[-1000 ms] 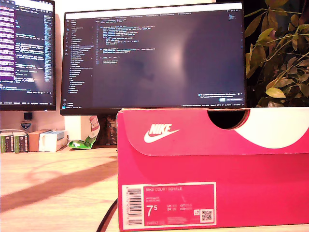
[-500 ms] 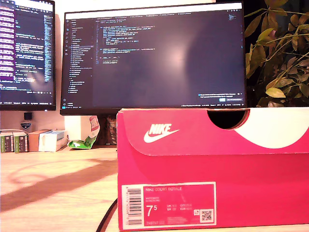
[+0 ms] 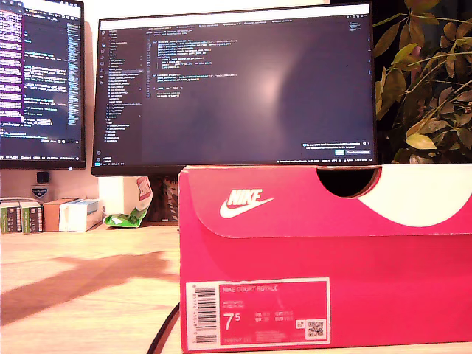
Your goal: Close the red shoebox by pushing the lid with your left arm and holding the box in place with your right arm
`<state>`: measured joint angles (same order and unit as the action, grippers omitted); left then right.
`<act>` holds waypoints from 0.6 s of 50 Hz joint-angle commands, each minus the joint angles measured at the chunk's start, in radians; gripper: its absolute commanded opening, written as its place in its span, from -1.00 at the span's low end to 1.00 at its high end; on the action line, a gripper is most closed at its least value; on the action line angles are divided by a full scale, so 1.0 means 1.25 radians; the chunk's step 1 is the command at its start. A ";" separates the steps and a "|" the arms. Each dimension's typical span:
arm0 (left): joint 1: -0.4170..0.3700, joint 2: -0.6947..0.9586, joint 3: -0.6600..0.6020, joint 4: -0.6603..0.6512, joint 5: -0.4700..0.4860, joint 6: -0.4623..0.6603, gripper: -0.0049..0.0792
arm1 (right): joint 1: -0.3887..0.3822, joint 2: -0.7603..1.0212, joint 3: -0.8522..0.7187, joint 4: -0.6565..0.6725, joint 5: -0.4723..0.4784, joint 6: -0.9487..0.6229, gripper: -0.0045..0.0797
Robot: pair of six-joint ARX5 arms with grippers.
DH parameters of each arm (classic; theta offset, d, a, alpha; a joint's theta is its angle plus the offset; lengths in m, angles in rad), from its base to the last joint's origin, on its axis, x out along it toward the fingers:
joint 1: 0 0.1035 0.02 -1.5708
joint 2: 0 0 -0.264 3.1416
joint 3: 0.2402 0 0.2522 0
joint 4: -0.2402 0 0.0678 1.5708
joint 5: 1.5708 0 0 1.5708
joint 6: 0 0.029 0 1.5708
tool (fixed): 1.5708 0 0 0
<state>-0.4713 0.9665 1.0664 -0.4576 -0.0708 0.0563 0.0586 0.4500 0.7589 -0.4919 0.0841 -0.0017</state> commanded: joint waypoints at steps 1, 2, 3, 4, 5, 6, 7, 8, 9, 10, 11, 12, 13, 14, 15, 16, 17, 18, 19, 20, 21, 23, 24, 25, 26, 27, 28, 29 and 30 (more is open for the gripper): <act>0.001 -0.025 -0.034 0.021 -0.011 -0.006 -0.93 | -0.006 -0.023 -0.024 0.013 -0.005 -0.003 -0.92; 0.001 -0.031 -0.042 0.025 -0.014 -0.008 -0.93 | -0.006 -0.029 -0.029 0.013 -0.005 -0.003 -0.92; 0.001 -0.037 -0.049 0.027 -0.014 -0.015 -0.93 | -0.006 -0.034 -0.033 0.013 -0.004 -0.003 -0.92; 0.001 -0.042 -0.055 0.029 -0.015 -0.019 -0.93 | -0.006 -0.039 -0.038 0.013 -0.004 -0.004 -0.92; 0.001 -0.048 -0.062 0.031 -0.016 -0.020 -0.93 | -0.006 -0.043 -0.042 0.014 -0.004 -0.004 -0.92; 0.001 -0.054 -0.068 0.033 -0.016 -0.021 -0.93 | -0.006 -0.048 -0.045 0.013 -0.004 -0.005 -0.92; 0.001 -0.059 -0.075 0.036 -0.016 -0.021 -0.93 | -0.006 -0.053 -0.050 0.013 -0.004 -0.005 -0.92; 0.001 -0.065 -0.083 0.039 -0.019 -0.021 -0.93 | -0.006 -0.057 -0.055 0.014 -0.004 -0.005 -0.92; 0.001 -0.070 -0.091 0.045 -0.022 -0.021 -0.93 | -0.006 -0.062 -0.060 0.014 -0.004 -0.005 -0.92; 0.001 -0.076 -0.099 0.051 -0.024 -0.022 -0.93 | -0.006 -0.067 -0.067 0.016 -0.004 -0.005 -0.92; 0.002 -0.081 -0.106 0.056 -0.026 -0.022 -0.93 | -0.006 -0.071 -0.073 0.016 -0.004 -0.005 -0.92; 0.002 -0.087 -0.114 0.062 -0.025 -0.022 -0.93 | -0.006 -0.076 -0.079 0.018 -0.004 -0.005 -0.92; 0.002 -0.092 -0.121 0.067 -0.026 -0.022 -0.93 | -0.006 -0.080 -0.085 0.018 -0.004 -0.005 -0.92; 0.002 -0.098 -0.130 0.073 -0.028 -0.022 -0.93 | -0.006 -0.084 -0.092 0.019 -0.004 -0.005 -0.92; 0.002 -0.104 -0.138 0.078 -0.028 -0.023 -0.93 | -0.006 -0.088 -0.098 0.019 -0.004 -0.005 -0.92; 0.002 -0.110 -0.146 0.082 -0.028 -0.023 -0.93 | -0.006 -0.092 -0.103 0.019 -0.004 -0.005 -0.92; 0.002 -0.115 -0.154 0.089 -0.028 -0.024 -0.93 | -0.006 -0.096 -0.110 0.019 -0.004 -0.004 -0.92; 0.002 -0.121 -0.164 0.094 -0.028 -0.024 -0.93 | -0.006 -0.100 -0.115 0.019 -0.004 -0.004 -0.92; 0.002 -0.127 -0.172 0.099 -0.028 -0.024 -0.93 | -0.006 -0.104 -0.122 0.021 -0.003 -0.001 -0.92; 0.002 -0.132 -0.179 0.101 -0.028 -0.024 -0.93 | -0.006 -0.107 -0.127 0.023 -0.002 0.001 -0.92; 0.004 -0.137 -0.187 0.103 -0.030 -0.024 -0.93 | -0.006 -0.110 -0.136 0.025 -0.001 0.002 -0.92; 0.006 -0.146 -0.202 0.108 -0.034 -0.024 -0.93 | -0.006 -0.115 -0.147 0.027 0.005 0.005 -0.92; 0.008 -0.151 -0.209 0.110 -0.034 -0.024 -0.93 | -0.006 -0.116 -0.153 0.028 0.007 0.005 -0.92; 0.010 -0.156 -0.217 0.113 -0.034 -0.024 -0.93 | -0.006 -0.118 -0.159 0.031 0.007 0.005 -0.92; 0.013 -0.160 -0.223 0.115 -0.034 -0.024 -0.93 | -0.006 -0.119 -0.164 0.032 0.008 0.006 -0.92; 0.015 -0.163 -0.229 0.116 -0.034 -0.024 -0.93 | -0.006 -0.119 -0.168 0.034 0.010 0.010 -0.92; 0.018 -0.168 -0.234 0.116 -0.034 -0.024 -0.93 | -0.006 -0.120 -0.174 0.038 0.013 0.015 -0.92; 0.020 -0.172 -0.238 0.116 -0.034 -0.024 -0.93 | -0.006 -0.120 -0.178 0.040 0.019 0.018 -0.92; 0.022 -0.175 -0.243 0.116 -0.034 -0.024 -0.93 | -0.006 -0.120 -0.185 0.045 0.026 0.028 -0.92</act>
<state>-0.4541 0.7605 0.7910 -0.3279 -0.1081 0.0315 0.0586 0.3073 0.5522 -0.4595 0.1013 0.0132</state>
